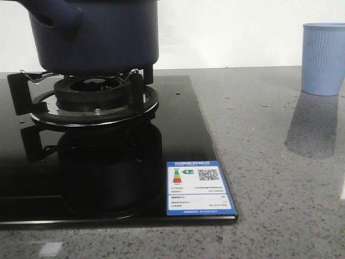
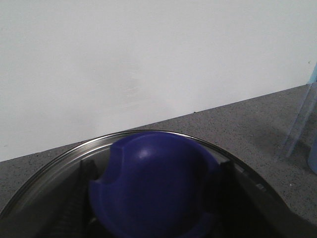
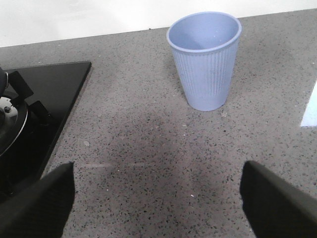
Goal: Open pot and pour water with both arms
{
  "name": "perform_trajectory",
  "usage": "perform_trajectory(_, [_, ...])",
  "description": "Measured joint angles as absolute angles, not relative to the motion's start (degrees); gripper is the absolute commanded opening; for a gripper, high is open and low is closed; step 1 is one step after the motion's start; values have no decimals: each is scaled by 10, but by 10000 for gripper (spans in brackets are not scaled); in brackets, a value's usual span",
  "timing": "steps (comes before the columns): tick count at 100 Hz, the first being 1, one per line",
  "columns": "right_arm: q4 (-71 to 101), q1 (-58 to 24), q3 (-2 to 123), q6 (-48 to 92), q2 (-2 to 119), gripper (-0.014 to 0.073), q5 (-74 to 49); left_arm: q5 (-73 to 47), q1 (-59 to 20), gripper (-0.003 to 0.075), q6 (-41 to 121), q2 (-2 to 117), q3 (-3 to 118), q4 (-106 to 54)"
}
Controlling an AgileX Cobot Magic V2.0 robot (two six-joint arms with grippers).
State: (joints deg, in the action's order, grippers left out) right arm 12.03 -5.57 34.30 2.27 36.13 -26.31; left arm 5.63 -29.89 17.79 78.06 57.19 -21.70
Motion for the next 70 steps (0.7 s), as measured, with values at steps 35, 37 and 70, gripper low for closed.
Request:
perform_trajectory(35, [102, -56, 343, 23, 363, 591, -262, 45, -235, 377, 178, 703, 571, -217])
perform_trajectory(37, [98, -56, 343, 23, 364, 591, -260, 42, -230, 377, 178, 699, 571, -217])
perform_trajectory(70, [67, -56, 343, 23, 469, 591, -159, 0, -129, 377, 178, 630, 571, -214])
